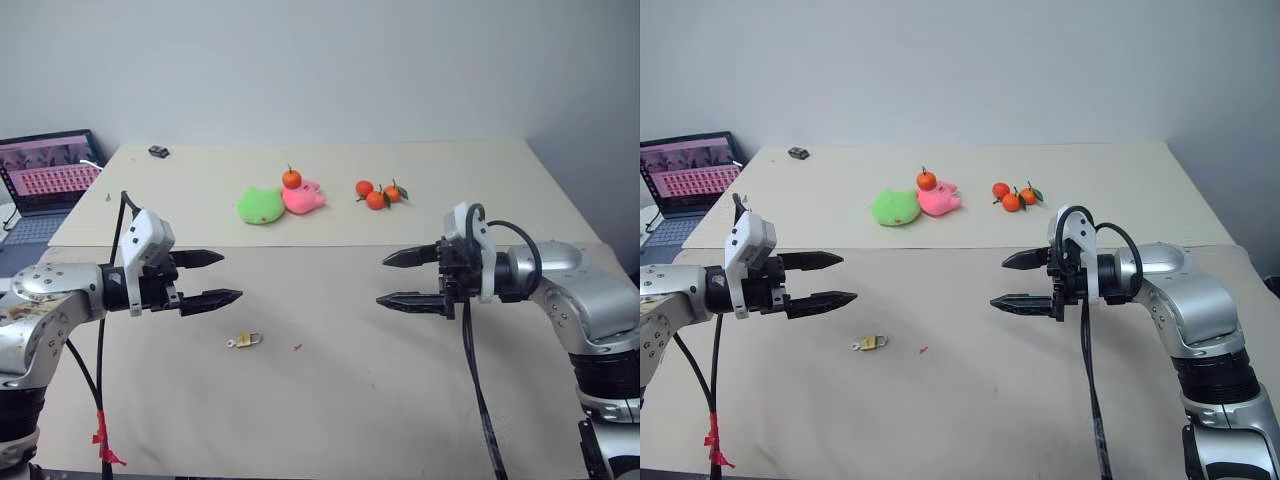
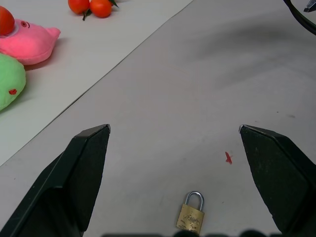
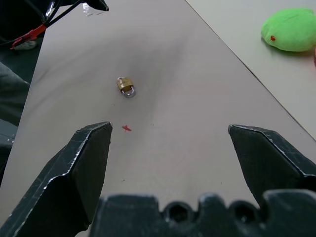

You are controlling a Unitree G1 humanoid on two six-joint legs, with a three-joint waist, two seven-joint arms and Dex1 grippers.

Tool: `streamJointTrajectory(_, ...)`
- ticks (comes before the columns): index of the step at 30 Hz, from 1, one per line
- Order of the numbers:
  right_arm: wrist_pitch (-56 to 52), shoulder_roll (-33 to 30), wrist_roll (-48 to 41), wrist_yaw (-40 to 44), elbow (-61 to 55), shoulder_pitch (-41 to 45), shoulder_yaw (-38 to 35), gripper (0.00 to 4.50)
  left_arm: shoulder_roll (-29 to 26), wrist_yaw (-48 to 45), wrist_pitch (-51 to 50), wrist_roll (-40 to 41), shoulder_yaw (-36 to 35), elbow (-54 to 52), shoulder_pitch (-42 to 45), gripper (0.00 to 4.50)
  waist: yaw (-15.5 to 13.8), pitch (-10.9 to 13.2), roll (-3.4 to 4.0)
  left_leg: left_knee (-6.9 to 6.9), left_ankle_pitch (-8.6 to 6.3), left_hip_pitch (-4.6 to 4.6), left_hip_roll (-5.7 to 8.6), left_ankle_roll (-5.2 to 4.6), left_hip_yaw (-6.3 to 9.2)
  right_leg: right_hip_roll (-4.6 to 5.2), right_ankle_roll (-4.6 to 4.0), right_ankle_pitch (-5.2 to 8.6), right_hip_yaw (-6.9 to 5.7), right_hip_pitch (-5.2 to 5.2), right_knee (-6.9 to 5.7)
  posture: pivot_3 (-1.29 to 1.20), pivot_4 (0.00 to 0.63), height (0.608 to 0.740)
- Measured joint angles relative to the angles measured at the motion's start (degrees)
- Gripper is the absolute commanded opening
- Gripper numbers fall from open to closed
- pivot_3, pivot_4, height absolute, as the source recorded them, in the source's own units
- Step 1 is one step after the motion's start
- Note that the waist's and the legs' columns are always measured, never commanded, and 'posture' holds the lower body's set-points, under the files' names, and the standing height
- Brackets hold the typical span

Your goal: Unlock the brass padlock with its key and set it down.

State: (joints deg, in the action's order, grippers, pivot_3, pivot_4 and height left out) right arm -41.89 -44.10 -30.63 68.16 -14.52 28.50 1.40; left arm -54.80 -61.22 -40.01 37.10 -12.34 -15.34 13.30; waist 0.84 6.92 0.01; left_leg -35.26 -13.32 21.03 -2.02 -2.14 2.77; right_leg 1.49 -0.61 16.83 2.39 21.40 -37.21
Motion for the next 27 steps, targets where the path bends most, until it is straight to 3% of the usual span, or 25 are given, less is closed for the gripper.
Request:
streamJointTrajectory(7,1.13,5.22,2.16,-4.98,1.78,1.3,2.92,4.5,3.48,5.8,-0.07,-0.26,-2.46,4.37,0.15,4.48,0.19,0.03,-0.05,0.07,0.01,-0.01,-0.06,0.02,0.01,-0.05,0.03,0.01,0.0,-0.15,0.04,0.0,0.15,0.66)
streamJointTrajectory(11,6.72,12.99,9.48,-10.02,8.36,5.21,9.65,4.5,5.51,14.66,0.81,-5.15,-5.49,10.18,-0.73,4.48,0.67,0.03,-0.05,0.19,0.07,-0.38,-0.09,0.09,0.09,-0.15,0.3,0.13,0.02,-0.12,-0.03,0.0,0.15,0.66)
streamJointTrajectory(15,11.3,21.88,14.04,-10.78,12.99,8.69,17.92,4.5,6.43,21.46,1.17,-8.19,-9.75,13.37,-3.5,4.48,1.11,0.03,-0.13,0.23,0.09,-0.57,-0.15,0.15,0.09,-0.11,-0.05,-0.06,-0.01,-0.04,-0.41,0.0,0.15,0.66)
streamJointTrajectory(27,21.66,35.66,21.14,-8.69,28.2,11.05,28.32,4.5,7.93,25.62,-0.29,-7.52,-18.09,6.23,-12.62,4.48,0.01,-0.09,-0.3,0.12,0.21,-0.02,0.07,0.37,0.1,0.16,-0.08,-0.12,-0.09,0.67,-0.72,0.0,0.15,0.66)
